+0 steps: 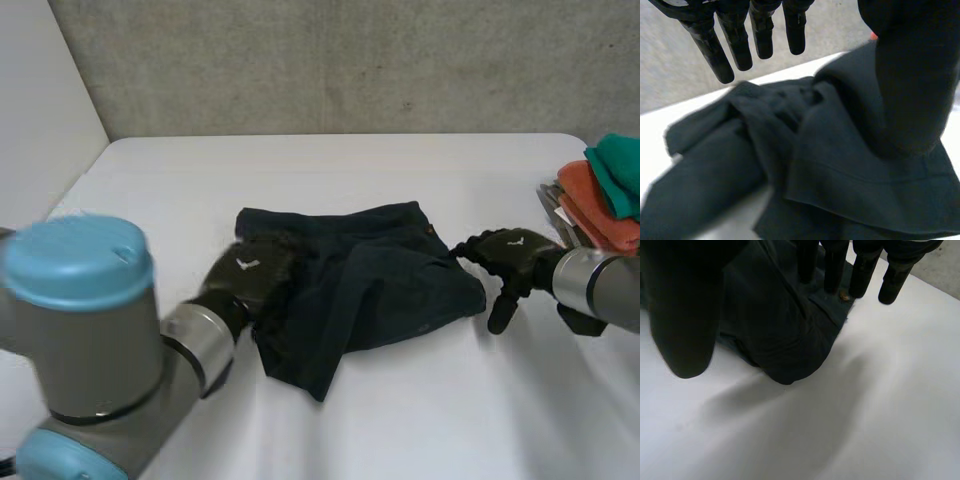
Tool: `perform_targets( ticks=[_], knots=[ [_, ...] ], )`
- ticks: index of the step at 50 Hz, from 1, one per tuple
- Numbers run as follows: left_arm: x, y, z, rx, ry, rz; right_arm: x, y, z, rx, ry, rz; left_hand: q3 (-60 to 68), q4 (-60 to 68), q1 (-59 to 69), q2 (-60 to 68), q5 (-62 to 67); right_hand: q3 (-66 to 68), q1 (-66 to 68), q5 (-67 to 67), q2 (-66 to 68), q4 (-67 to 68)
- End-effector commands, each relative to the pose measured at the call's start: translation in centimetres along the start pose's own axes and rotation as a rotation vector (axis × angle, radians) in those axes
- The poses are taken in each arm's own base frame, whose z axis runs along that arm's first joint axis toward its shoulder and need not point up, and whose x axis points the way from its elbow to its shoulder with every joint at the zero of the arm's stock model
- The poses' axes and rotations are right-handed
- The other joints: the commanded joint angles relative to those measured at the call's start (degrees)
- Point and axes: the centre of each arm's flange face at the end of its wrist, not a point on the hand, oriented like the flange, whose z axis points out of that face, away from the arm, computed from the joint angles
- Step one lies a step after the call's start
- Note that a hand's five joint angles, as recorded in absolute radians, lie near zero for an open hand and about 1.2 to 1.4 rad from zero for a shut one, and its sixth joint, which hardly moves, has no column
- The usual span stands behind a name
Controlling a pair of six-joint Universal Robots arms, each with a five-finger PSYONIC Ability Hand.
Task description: Fold the laundry.
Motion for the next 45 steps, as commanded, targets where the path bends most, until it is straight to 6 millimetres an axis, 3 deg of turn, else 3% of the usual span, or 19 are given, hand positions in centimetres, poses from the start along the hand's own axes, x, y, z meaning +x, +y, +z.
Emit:
perform_targets(
  ticks=[1,4,6,7,8,12,13,16,17,21,26,31,32,33,34,36,37,40,45],
  knots=[
    [1.7,2.0,3.4,-0.008,0.038,0.011,0.0,1.9,2.4,0.056,0.022,0.061,15.03,15.36,14.70,15.17,15.19,10.04,10.11,9.36,10.68,9.75],
    [2.1,2.5,4.3,-0.018,0.046,0.015,0.1,2.2,3.0,0.082,0.036,0.064,44.58,44.90,44.24,44.71,44.73,25.63,25.70,24.95,26.27,25.34],
    [2.1,2.5,4.5,-0.021,0.048,0.015,0.0,2.1,3.1,0.098,0.041,0.057,64.23,64.55,63.89,64.36,64.38,49.99,50.06,49.30,50.62,49.69],
    [2.1,2.5,4.5,-0.021,0.045,0.018,0.0,2.1,3.1,0.102,0.044,0.054,64.32,64.65,63.99,64.46,64.48,62.75,62.82,62.06,63.38,62.45],
    [2.1,2.4,4.5,-0.016,0.045,0.018,0.1,2.1,3.1,0.106,0.049,0.052,64.33,64.65,63.99,64.46,64.48,66.15,66.21,65.46,66.78,65.85],
    [1.9,-0.1,3.3,0.045,0.030,0.030,0.7,1.5,2.8,0.113,0.097,0.023,64.33,64.65,63.99,64.46,64.48,66.18,66.25,65.50,66.81,65.89],
    [1.6,-2.6,2.0,0.108,0.015,0.024,1.2,-0.2,1.7,0.151,0.141,-0.010,64.33,64.65,63.99,64.46,64.48,66.18,66.25,65.50,66.81,65.89],
    [0.4,-6.4,0.0,0.215,-0.017,0.017,2.0,-3.8,-1.3,0.234,0.214,-0.081,64.33,64.65,63.99,64.46,64.48,66.18,66.25,65.50,66.81,65.89],
    [-0.5,-8.2,-1.0,0.267,-0.042,0.019,2.1,-5.8,-3.3,0.278,0.246,-0.126,64.33,64.65,63.99,64.46,64.48,66.18,66.25,65.50,66.81,65.89],
    [-3.2,-12.2,-3.4,0.380,-0.123,0.081,2.1,-10.5,-8.1,0.387,0.313,-0.221,64.33,64.65,63.99,64.46,64.48,66.18,66.25,65.50,66.81,65.89],
    [-5.5,-13.9,-4.9,0.410,-0.183,0.173,1.6,-14.0,-12.9,0.407,0.328,-0.265,64.33,64.65,63.99,64.46,64.48,66.18,66.25,65.50,66.81,65.89],
    [-5.2,-11.5,-4.6,0.302,-0.114,0.167,-0.6,-14.2,-13.8,0.327,0.217,-0.258,64.33,64.65,63.99,64.46,64.48,66.18,66.25,65.50,66.81,65.89],
    [-4.9,-10.8,-4.6,0.276,-0.094,0.161,-1.7,-13.6,-13.0,0.288,0.168,-0.259,51.86,52.18,51.52,51.99,52.01,66.18,66.25,65.50,66.81,65.89],
    [-4.2,-9.0,-4.5,0.219,-0.056,0.140,-2.2,-13.1,-12.3,0.266,0.143,-0.256,19.09,19.41,18.76,19.23,19.25,66.18,66.25,65.50,66.81,65.89],
    [-3.7,-8.1,-4.3,0.191,-0.036,0.129,-2.7,-12.7,-11.6,0.247,0.119,-0.254,10.27,10.59,9.94,10.41,10.43,66.18,66.25,65.50,66.81,65.89],
    [-2.9,-6.3,-3.7,0.137,-0.001,0.101,-3.6,-11.4,-9.8,0.188,0.067,-0.239,7.50,7.82,7.17,7.63,7.65,66.18,66.25,65.50,66.81,65.89],
    [-2.1,-4.4,-2.8,0.085,0.031,0.060,-3.6,-10.9,-9.3,0.170,0.062,-0.232,4.66,4.98,4.33,4.79,4.82,66.18,66.25,65.50,66.81,65.89],
    [-0.5,-1.7,-1.3,0.028,0.084,-0.021,-3.4,-9.7,-8.2,0.127,0.079,-0.216,1.94,2.26,1.61,2.07,2.09,66.18,66.25,65.50,66.81,65.89],
    [2.8,1.1,0.0,-0.019,0.179,-0.076,-3.0,-9.0,-7.5,0.133,0.121,-0.211,2.95,3.27,2.62,3.08,3.10,66.18,66.25,65.50,66.81,65.89]
  ],
)
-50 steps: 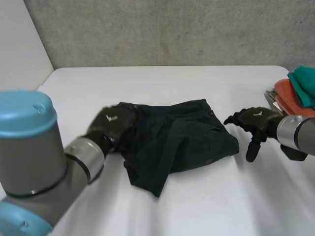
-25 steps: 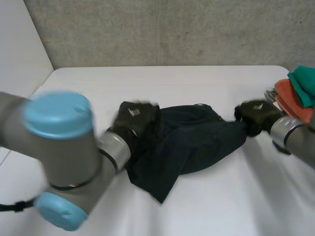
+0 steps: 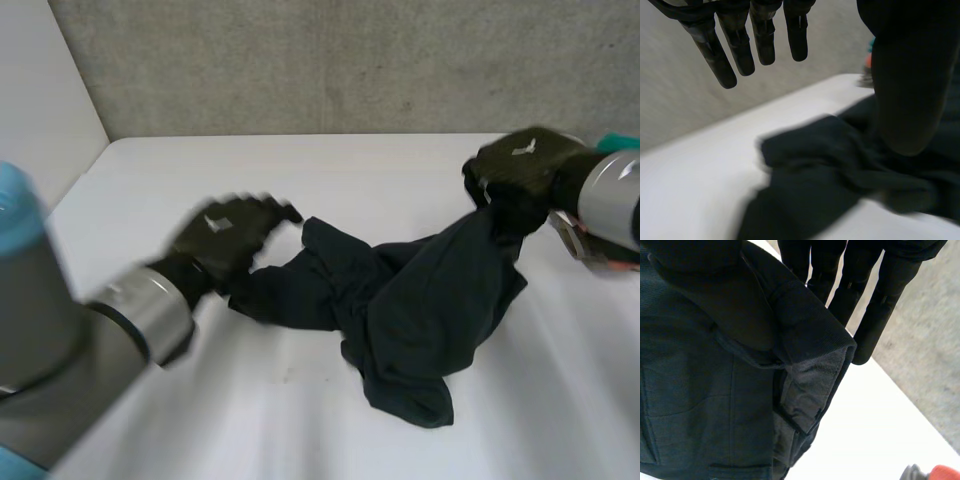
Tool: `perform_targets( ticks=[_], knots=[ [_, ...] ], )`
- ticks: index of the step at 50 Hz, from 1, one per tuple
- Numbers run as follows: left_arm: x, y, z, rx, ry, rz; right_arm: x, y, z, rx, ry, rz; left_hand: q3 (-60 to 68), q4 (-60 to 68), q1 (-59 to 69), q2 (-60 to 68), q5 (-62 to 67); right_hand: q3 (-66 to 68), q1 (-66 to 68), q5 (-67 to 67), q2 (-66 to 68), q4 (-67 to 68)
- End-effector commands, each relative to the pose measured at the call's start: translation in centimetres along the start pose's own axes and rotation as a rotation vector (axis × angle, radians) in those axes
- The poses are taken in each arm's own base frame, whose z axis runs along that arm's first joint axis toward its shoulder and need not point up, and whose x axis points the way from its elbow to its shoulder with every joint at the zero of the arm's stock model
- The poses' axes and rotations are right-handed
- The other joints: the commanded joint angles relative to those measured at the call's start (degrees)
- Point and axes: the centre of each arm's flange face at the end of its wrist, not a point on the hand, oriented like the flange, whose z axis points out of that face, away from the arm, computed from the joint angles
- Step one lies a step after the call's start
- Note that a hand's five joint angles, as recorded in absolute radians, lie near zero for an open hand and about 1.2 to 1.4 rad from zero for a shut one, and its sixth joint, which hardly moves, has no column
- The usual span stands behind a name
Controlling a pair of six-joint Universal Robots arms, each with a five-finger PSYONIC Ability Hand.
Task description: Fold the laundry.
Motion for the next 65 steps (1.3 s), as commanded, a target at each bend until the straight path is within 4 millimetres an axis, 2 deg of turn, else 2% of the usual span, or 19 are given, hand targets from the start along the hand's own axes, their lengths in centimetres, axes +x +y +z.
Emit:
perform_targets(
  ticks=[1,14,18,21,25,27,29,30,33,34,38,41,44,48,54,56,60,63,65],
  knots=[
    [4.7,5.2,2.5,-0.091,0.134,-0.114,-0.2,2.2,1.6,-0.033,0.045,0.011,0.26,0.78,-0.38,0.30,1.05,11.88,17.24,14.22,13.05,11.59],
    [10.0,8.2,6.7,-0.085,0.224,-0.128,-1.4,4.4,1.8,-0.056,0.033,0.020,5.62,6.14,4.98,5.67,6.41,11.88,17.24,14.22,13.05,11.59],
    [10.0,8.5,8.2,-0.079,0.167,-0.192,-1.8,4.9,1.9,-0.064,0.028,0.022,19.72,20.24,19.08,19.77,20.51,11.88,17.24,14.22,13.05,11.59],
    [9.7,8.6,9.0,-0.071,0.126,-0.208,-1.8,4.9,1.7,-0.059,0.031,0.019,57.34,57.85,56.70,57.38,58.13,11.88,17.24,14.22,13.05,11.59],
    [9.0,7.9,8.9,-0.059,0.068,-0.198,-1.5,4.1,1.0,-0.024,0.054,0.003,61.63,62.15,60.99,61.68,62.42,11.88,17.24,14.22,13.05,11.59],
    [8.4,6.0,8.1,-0.041,0.037,-0.184,-1.1,3.0,0.3,0.009,0.080,-0.021,61.63,62.15,60.99,61.68,62.42,11.88,17.24,14.22,13.05,11.59],
    [7.6,2.8,6.9,0.018,0.021,-0.176,-0.8,2.3,-0.3,0.030,0.092,-0.031,61.63,62.15,60.99,61.68,62.42,11.88,17.24,14.22,13.05,11.59],
    [6.6,-0.1,5.6,0.071,0.005,-0.164,-0.4,1.2,-1.0,0.066,0.115,-0.049,61.63,62.15,60.99,61.68,62.42,11.88,17.24,14.22,13.05,11.59],
    [4.8,-4.2,3.5,0.165,-0.030,-0.125,0.2,-0.7,-2.4,0.122,0.149,-0.087,61.63,62.15,60.99,61.68,62.42,11.88,17.24,14.22,13.05,11.59],
    [4.1,-6.6,2.0,0.227,-0.042,-0.085,0.4,-1.8,-3.4,0.148,0.168,-0.113,61.63,62.15,60.99,61.68,62.42,11.88,17.24,14.22,13.05,11.59],
    [3.1,-11.2,-1.7,0.358,-0.065,0.070,0.7,-4.9,-6.6,0.218,0.198,-0.163,61.63,62.15,60.99,61.68,62.42,11.88,17.24,14.22,13.05,11.59],
    [2.4,-12.2,-3.1,0.356,-0.081,0.191,0.9,-6.2,-8.1,0.234,0.200,-0.174,61.63,62.15,60.99,61.68,62.42,11.88,17.24,14.22,13.05,11.59],
    [1.2,-11.1,-3.0,0.244,-0.095,0.304,0.9,-6.5,-8.3,0.226,0.188,-0.174,61.63,62.15,60.99,61.68,62.42,11.88,17.24,14.22,13.05,11.59],
    [0.1,-7.4,-1.9,0.023,-0.083,0.374,0.6,-5.4,-5.9,0.167,0.132,-0.157,61.63,62.15,60.99,61.68,62.42,11.88,17.24,14.22,13.05,11.59],
    [-3.1,-3.4,2.9,-0.133,-0.121,0.365,-3.1,-3.2,0.3,0.064,-0.022,-0.171,61.63,62.15,60.99,61.68,62.42,11.88,17.24,14.22,13.05,11.59],
    [-3.9,-3.5,4.5,-0.096,-0.143,0.367,-3.7,-2.5,2.5,0.036,-0.022,-0.163,61.63,62.15,60.99,61.68,62.42,11.88,17.24,14.22,13.05,11.59],
    [-5.8,-6.3,9.5,0.139,-0.200,0.394,-2.8,-3.2,6.4,0.097,0.083,-0.105,61.63,62.15,60.99,61.68,62.42,11.88,17.24,14.22,13.05,11.59],
    [-6.2,-8.0,11.0,0.259,-0.203,0.411,-2.2,-4.3,8.5,0.173,0.171,-0.068,61.63,62.15,60.99,61.68,62.42,10.44,15.80,12.78,11.61,10.15],
    [-6.3,-8.5,11.8,0.300,-0.192,0.426,-1.7,-4.4,9.0,0.178,0.206,-0.043,61.63,62.15,60.99,61.68,62.42,-26.06,-20.70,-23.73,-24.90,-26.35]
  ],
)
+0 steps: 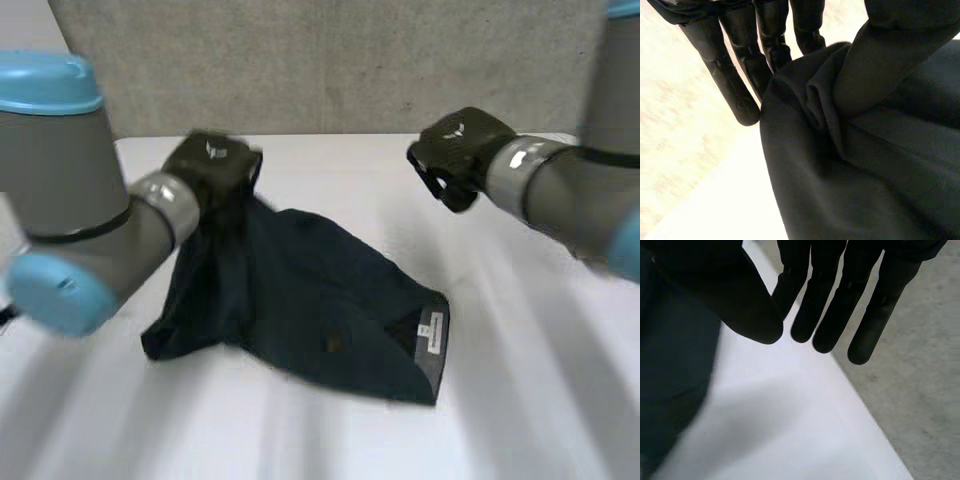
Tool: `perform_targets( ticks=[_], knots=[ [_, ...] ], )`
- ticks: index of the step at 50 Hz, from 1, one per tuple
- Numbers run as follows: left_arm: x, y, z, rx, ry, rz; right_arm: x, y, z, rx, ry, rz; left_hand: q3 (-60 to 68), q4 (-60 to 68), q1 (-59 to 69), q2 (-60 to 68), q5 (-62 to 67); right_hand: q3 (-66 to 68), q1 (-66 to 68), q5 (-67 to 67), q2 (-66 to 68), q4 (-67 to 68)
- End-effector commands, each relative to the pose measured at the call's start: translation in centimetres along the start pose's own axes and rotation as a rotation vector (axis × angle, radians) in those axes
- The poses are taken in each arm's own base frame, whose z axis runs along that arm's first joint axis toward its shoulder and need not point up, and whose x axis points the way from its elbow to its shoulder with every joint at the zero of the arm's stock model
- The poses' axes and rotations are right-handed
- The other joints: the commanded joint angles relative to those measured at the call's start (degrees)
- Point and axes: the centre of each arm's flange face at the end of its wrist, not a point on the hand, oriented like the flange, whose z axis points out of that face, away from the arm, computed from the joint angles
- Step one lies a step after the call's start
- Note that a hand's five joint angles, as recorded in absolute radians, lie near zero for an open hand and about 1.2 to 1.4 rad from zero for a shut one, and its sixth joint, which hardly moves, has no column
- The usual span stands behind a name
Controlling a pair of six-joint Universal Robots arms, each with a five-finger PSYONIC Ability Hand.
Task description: Fold the laundry.
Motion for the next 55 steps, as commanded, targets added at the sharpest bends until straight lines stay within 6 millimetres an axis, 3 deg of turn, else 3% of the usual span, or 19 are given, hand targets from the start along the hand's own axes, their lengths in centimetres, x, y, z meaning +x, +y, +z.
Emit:
perform_targets(
  ticks=[1,2,4,10,14,17,18,21,24,31,39,43,47,54,55],
  knots=[
    [-1.5,-2.7,4.3,0.251,-0.060,0.021,1.6,-1.0,4.1,0.085,0.185,0.089,13.56,11.23,15.90,11.87,13.80,-39.07,-33.67,-39.47,-37.90,-39.56],
    [-1.3,-2.3,4.2,0.233,-0.049,0.020,1.8,-1.4,3.8,0.085,0.214,0.105,13.56,11.23,15.90,11.87,13.80,-48.02,-42.63,-48.42,-46.85,-48.52],
    [-0.6,-1.4,4.1,0.193,-0.025,0.014,1.8,-1.3,3.5,0.072,0.231,0.132,13.56,11.23,15.90,11.87,13.80,-51.97,-46.57,-52.37,-50.79,-52.46],
    [1.4,2.7,2.5,0.040,0.040,0.005,0.9,0.8,2.0,-0.001,0.220,0.404,13.56,11.23,15.90,11.87,13.80,-52.32,-46.92,-52.72,-51.15,-52.81],
    [1.3,3.1,1.1,0.005,0.034,0.000,-0.4,1.7,1.2,-0.040,0.173,0.521,12.41,10.08,14.76,10.73,12.66,-54.33,-48.94,-54.73,-53.16,-54.83],
    [1.2,3.5,-0.2,-0.025,0.029,-0.013,-1.7,2.8,1.2,-0.081,0.110,0.562,-28.65,-30.98,-26.31,-30.34,-28.41,-58.12,-52.72,-58.52,-56.95,-58.62],
    [1.2,3.6,-0.6,-0.028,0.023,-0.013,-2.0,2.9,1.2,-0.087,0.090,0.563,-31.97,-34.30,-29.63,-33.66,-31.73,-58.12,-52.72,-58.52,-56.95,-58.62],
    [0.9,4.1,-1.9,-0.048,-0.006,-0.019,-3.9,3.8,2.2,-0.107,0.001,0.565,-41.54,-43.87,-39.20,-43.23,-41.30,-58.04,-52.64,-58.44,-56.87,-58.53],
    [0.6,4.6,-2.5,-0.053,-0.039,-0.023,-5.5,3.4,3.0,-0.085,-0.081,0.548,-43.27,-45.60,-40.93,-44.96,-43.03,-57.37,-51.97,-57.77,-56.20,-57.86],
    [-0.4,6.5,-4.3,-0.072,-0.115,-0.116,-6.3,3.2,5.9,-0.032,-0.119,0.517,-50.51,-52.84,-48.16,-52.19,-50.26,-53.66,-48.27,-54.07,-52.49,-54.16],
    [-2.0,8.5,-5.9,-0.105,-0.180,-0.382,-8.0,4.1,9.6,0.007,-0.133,0.448,-49.67,-52.00,-47.32,-51.35,-49.42,-48.12,-42.73,-48.52,-46.95,-48.62],
    [-1.6,9.6,-6.6,-0.138,-0.187,-0.497,-8.9,5.2,11.3,0.012,-0.139,0.445,-49.67,-52.00,-47.32,-51.35,-49.42,-34.39,-28.99,-34.79,-33.22,-34.88],
    [-1.5,10.7,-7.0,-0.166,-0.199,-0.567,-9.8,5.6,11.8,0.020,-0.187,0.449,-49.83,-52.16,-47.49,-51.52,-49.59,-24.42,-19.03,-24.82,-23.25,-24.92],
    [-2.2,11.7,-7.1,-0.174,-0.225,-0.597,-10.4,5.6,11.8,0.033,-0.240,0.456,-49.67,-52.00,-47.32,-51.35,-49.42,-25.23,-19.83,-25.63,-24.06,-25.72],
    [-2.3,11.7,-7.1,-0.171,-0.230,-0.597,-10.4,5.5,11.8,0.033,-0.241,0.455,-49.67,-52.00,-47.32,-51.35,-49.42,-30.40,-25.00,-30.80,-29.23,-30.89]
  ],
)
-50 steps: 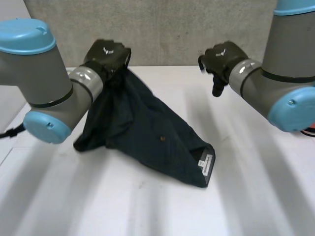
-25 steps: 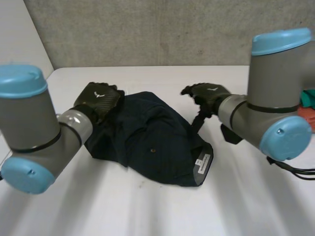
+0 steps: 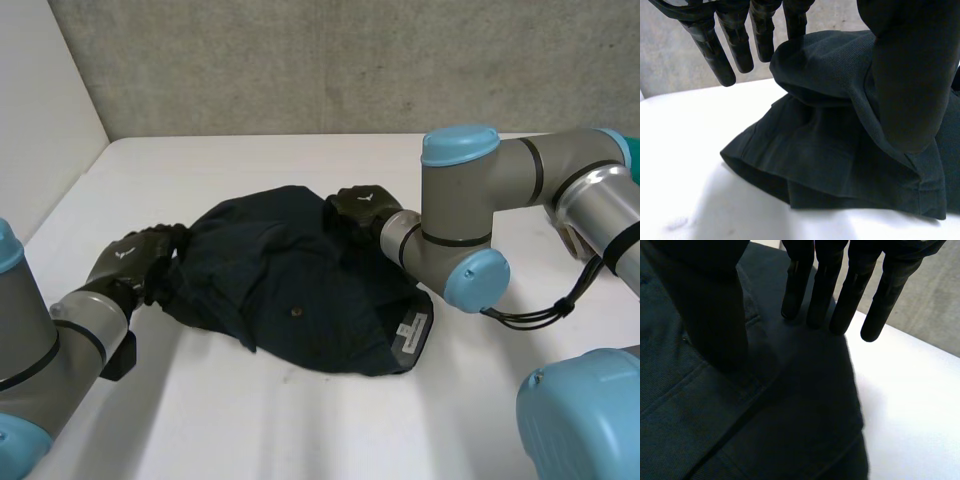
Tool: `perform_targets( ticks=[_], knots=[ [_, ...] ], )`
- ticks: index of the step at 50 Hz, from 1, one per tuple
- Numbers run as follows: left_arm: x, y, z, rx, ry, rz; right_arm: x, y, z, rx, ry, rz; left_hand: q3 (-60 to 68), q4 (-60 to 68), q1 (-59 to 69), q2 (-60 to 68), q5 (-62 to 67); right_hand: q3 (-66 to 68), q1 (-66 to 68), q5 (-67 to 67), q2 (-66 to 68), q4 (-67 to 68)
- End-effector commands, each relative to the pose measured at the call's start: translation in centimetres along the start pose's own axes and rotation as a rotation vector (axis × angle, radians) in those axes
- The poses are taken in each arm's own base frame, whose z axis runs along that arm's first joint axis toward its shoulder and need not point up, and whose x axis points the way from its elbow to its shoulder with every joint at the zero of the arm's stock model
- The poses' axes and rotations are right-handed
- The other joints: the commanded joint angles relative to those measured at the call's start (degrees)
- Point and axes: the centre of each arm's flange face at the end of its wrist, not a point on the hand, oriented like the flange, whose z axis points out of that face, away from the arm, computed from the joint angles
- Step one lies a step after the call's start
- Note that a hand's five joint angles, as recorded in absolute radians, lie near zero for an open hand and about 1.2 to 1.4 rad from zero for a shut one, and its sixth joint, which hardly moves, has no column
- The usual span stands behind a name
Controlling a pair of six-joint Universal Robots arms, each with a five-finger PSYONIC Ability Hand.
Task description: Fold the laundry.
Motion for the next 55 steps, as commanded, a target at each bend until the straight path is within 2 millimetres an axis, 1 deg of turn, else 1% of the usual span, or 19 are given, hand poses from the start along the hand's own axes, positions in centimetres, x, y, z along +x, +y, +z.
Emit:
perform_targets(
  ticks=[1,4,7,8,12,15,18,22,27,37,41,42,44,46,47,49,50,52,55],
  knots=[
    [-1.1,0.1,0.2,0.007,-0.030,-0.017,-0.4,-0.1,-0.1,0.003,-0.036,0.007,-0.14,0.05,-0.19,-0.24,0.58,-5.58,-5.42,-5.47,-4.96,-5.41],
    [-1.5,0.0,0.1,0.011,-0.042,-0.021,-0.2,-1.1,-0.6,0.015,-0.023,0.006,-0.81,-0.62,-0.86,-0.92,-0.09,-19.91,-19.75,-19.81,-19.30,-19.74],
    [-2.0,-0.8,-0.1,0.050,-0.057,-0.025,-0.1,-2.8,-1.6,0.039,-0.018,0.000,-0.81,-0.63,-0.86,-0.92,-0.10,-19.93,-19.77,-19.83,-19.32,-19.76],
    [-2.4,-1.5,-0.2,0.078,-0.070,-0.028,-0.2,-4.2,-2.6,0.049,-0.017,-0.002,-0.65,-0.46,-0.70,-0.75,0.07,-19.77,-19.61,-19.66,-19.15,-19.59],
    [-3.4,-2.9,-0.4,0.129,-0.102,-0.033,-0.3,-6.8,-4.8,0.064,-0.015,-0.007,-0.81,-0.62,-0.86,-0.92,-0.09,-18.76,-18.60,-18.65,-18.14,-18.59],
    [-3.9,-3.5,-0.4,0.149,-0.117,-0.036,-0.4,-8.4,-6.2,0.079,-0.017,-0.012,-0.81,-0.62,-0.86,-0.92,-0.10,-18.42,-18.26,-18.31,-17.80,-18.25],
    [-4.2,-3.4,-0.4,0.137,-0.115,-0.042,-0.6,-8.6,-6.5,0.077,-0.025,-0.012,-0.81,-0.62,-0.86,-0.92,-0.10,-18.42,-18.26,-18.31,-17.80,-18.24],
    [-4.1,-2.5,-0.5,0.098,-0.091,-0.053,-0.8,-8.0,-6.3,0.051,-0.047,-0.004,-0.81,-0.62,-0.86,-0.92,-0.10,-18.42,-18.26,-18.31,-17.80,-18.24],
    [-4.1,-1.2,-0.7,0.045,-0.077,-0.079,-1.9,-5.4,-4.7,-0.004,-0.115,0.015,1.54,1.73,1.49,1.43,2.25,-18.42,-18.26,-18.31,-17.80,-18.24],
    [-3.1,1.7,1.1,-0.089,0.028,-0.194,-4.2,-1.9,-1.2,-0.011,-0.166,0.040,4.91,5.10,4.86,4.80,5.62,-16.24,-16.08,-16.13,-15.62,-16.07],
    [-1.8,2.8,2.6,-0.133,0.071,-0.232,-4.6,-0.5,0.0,-0.009,-0.168,0.036,5.41,5.60,5.36,5.30,6.13,-5.68,-5.52,-5.57,-5.06,-5.50],
    [-1.5,3.1,2.9,-0.144,0.080,-0.238,-4.5,-0.5,0.2,0.003,-0.163,0.033,6.08,6.27,6.03,5.97,6.79,11.68,11.84,11.79,12.30,11.86],
    [-0.8,3.8,3.9,-0.167,0.096,-0.249,-4.6,-0.6,0.3,0.014,-0.155,0.031,11.61,11.80,11.56,11.51,12.33,30.44,30.60,30.55,31.06,30.61],
    [-0.3,4.0,4.5,-0.171,0.107,-0.253,-4.2,-1.3,0.2,0.043,-0.127,0.023,22.67,22.85,22.62,22.56,23.38,42.04,42.20,42.14,42.66,42.21],
    [0.2,4.0,5.0,-0.168,0.117,-0.258,-4.0,-1.7,0.1,0.053,-0.115,0.020,43.39,43.57,43.34,43.28,44.10,42.08,42.24,42.19,42.70,42.25],
    [0.5,3.7,5.4,-0.153,0.119,-0.259,-3.8,-2.9,-0.4,0.077,-0.098,0.005,58.50,58.68,58.45,58.39,59.21,42.08,42.24,42.19,42.70,42.25],
    [0.6,3.4,5.5,-0.140,0.117,-0.255,-3.8,-4.2,-1.0,0.102,-0.089,-0.010,63.21,63.39,63.16,63.10,63.92,42.08,42.24,42.19,42.70,42.25],
    [0.6,2.2,5.9,-0.093,0.093,-0.243,-3.4,-6.1,-2.3,0.133,-0.073,-0.046,63.25,63.44,63.20,63.15,63.97,42.08,42.24,42.19,42.70,42.25],
    [0.6,-1.8,5.3,0.037,0.064,-0.230,-3.0,-7.3,-3.4,0.138,-0.057,-0.101,63.25,63.44,63.20,63.15,63.97,42.08,42.24,42.19,42.70,42.25]
  ],
)
